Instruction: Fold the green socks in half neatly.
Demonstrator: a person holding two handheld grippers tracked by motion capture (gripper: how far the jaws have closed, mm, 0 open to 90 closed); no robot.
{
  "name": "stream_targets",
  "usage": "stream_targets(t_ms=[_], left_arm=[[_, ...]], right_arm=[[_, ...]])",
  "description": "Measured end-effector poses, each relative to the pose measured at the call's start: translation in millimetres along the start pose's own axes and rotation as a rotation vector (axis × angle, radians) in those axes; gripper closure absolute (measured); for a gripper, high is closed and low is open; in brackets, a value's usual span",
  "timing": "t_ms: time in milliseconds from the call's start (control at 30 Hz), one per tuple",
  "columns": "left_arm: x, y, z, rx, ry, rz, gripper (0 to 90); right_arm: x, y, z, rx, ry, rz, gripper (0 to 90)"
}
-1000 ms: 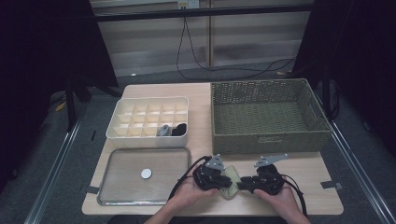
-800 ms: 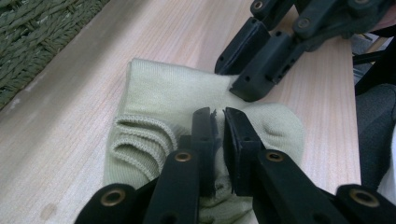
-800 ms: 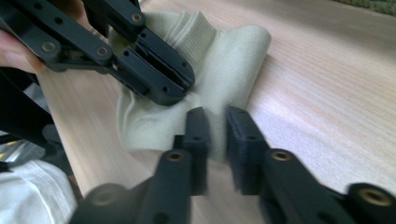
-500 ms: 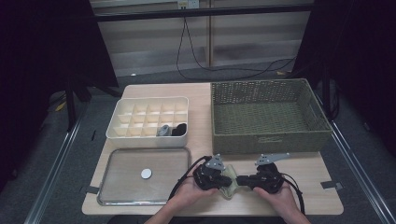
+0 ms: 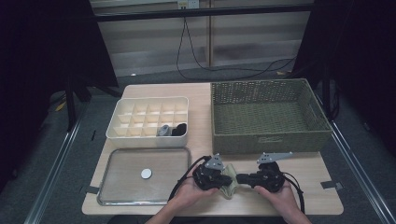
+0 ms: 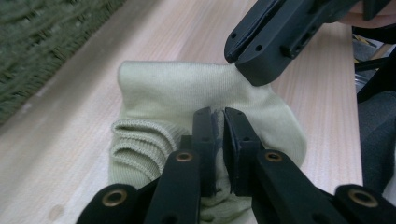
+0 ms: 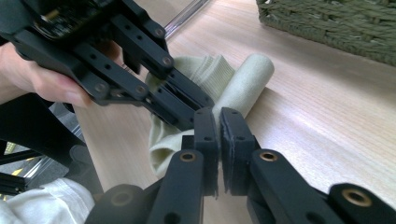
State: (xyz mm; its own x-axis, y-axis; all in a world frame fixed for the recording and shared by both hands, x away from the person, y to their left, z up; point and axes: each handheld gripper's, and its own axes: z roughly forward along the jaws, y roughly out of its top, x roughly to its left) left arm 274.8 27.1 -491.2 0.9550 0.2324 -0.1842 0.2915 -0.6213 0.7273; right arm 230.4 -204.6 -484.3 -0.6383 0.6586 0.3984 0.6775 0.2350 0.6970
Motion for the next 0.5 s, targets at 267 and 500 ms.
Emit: stream_targets(t_ms=[267, 500], left_arm=[[4.3, -3.8, -28.9, -0.066, 0.023, -0.028, 78.8], [10.8, -15.4, -39.4, -0.044, 0.031, -0.053, 78.7]], right_arm=[[-6.8, -0.7, -13.1, -0.031, -0.031, 0.01, 86.4], [-12.4, -0.6, -19.9, -0.044, -0.056, 0.009, 86.3]])
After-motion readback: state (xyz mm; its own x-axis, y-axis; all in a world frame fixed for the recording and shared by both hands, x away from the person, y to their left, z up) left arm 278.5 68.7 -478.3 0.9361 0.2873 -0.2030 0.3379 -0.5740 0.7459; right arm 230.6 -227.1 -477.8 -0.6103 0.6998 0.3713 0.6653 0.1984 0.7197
